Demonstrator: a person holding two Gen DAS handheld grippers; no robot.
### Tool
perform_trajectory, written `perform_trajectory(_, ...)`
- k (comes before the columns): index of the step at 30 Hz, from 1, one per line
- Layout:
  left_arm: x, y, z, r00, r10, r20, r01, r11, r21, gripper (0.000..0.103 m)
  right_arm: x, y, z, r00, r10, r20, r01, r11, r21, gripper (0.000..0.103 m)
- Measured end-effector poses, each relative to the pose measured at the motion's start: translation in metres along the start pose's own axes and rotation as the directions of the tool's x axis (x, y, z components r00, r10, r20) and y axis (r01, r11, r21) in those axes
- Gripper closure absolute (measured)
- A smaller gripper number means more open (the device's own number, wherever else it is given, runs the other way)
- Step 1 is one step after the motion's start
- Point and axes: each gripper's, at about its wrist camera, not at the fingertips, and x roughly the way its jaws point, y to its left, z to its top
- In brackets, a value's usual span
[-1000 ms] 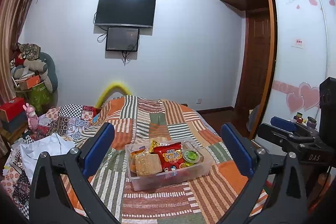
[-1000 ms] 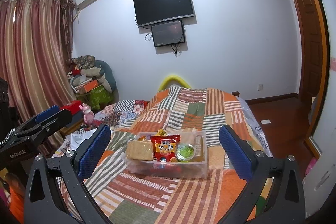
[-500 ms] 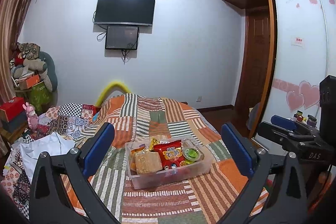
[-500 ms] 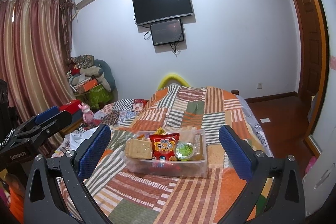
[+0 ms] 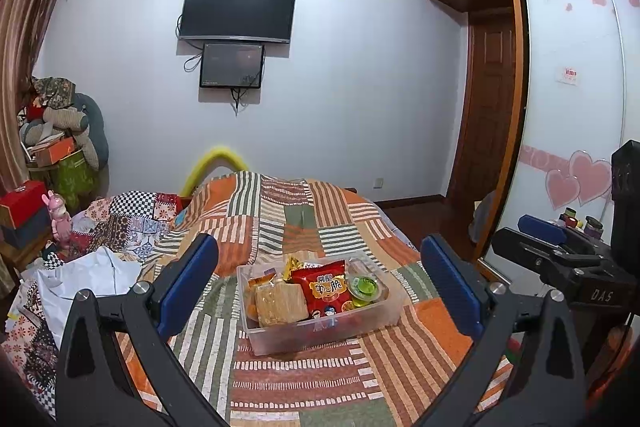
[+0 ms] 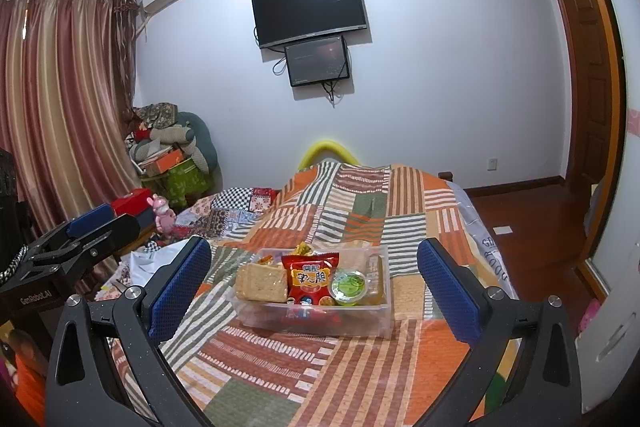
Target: Organize snacks
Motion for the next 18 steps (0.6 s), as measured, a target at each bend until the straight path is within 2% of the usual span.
perform_trajectory(18,0.0013,-0.0026,-0.0003,1.0,-0.012,-0.003,0.012,1.0,0.0,0.0,0.0003,-0.0009,0.0011,1.0,-0.005,0.003,0.005,1.0,-0.003,0.0)
